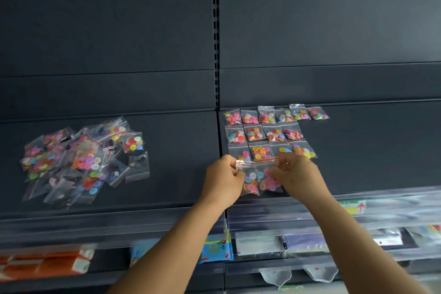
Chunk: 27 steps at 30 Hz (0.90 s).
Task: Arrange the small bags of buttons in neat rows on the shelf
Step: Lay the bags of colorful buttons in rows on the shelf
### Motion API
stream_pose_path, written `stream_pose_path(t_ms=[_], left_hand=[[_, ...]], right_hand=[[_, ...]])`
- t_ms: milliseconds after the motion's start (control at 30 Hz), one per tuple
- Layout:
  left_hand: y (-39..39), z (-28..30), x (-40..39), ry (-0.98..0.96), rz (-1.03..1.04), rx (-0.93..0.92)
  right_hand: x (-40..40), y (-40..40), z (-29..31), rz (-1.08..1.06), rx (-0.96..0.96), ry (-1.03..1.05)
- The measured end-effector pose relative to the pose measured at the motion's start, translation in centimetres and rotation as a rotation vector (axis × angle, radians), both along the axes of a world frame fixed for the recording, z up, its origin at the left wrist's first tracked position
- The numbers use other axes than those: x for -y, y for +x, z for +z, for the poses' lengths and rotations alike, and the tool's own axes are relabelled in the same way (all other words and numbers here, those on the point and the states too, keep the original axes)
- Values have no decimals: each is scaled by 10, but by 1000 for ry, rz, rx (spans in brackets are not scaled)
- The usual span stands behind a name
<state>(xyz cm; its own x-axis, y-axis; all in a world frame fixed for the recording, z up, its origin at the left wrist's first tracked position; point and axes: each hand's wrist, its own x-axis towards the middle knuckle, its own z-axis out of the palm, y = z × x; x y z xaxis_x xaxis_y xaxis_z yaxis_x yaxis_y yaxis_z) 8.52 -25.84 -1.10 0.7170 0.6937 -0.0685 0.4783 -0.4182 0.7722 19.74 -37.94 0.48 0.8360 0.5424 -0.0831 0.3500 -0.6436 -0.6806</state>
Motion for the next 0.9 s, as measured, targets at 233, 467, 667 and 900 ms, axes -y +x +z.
stream_pose_path(t_ms=[233, 467, 667, 900], left_hand=[[1, 4, 12, 281, 44, -133], [-5, 6, 13, 448, -185, -102], [-6, 2, 15, 386, -220, -132], [-17, 12, 11, 485, -204, -117]], right_hand=[[4, 3, -2, 95, 97, -105], [10, 1, 1, 376, 229, -108], [8, 1, 0, 433, 216, -154], [-3, -5, 8, 425, 267, -144]])
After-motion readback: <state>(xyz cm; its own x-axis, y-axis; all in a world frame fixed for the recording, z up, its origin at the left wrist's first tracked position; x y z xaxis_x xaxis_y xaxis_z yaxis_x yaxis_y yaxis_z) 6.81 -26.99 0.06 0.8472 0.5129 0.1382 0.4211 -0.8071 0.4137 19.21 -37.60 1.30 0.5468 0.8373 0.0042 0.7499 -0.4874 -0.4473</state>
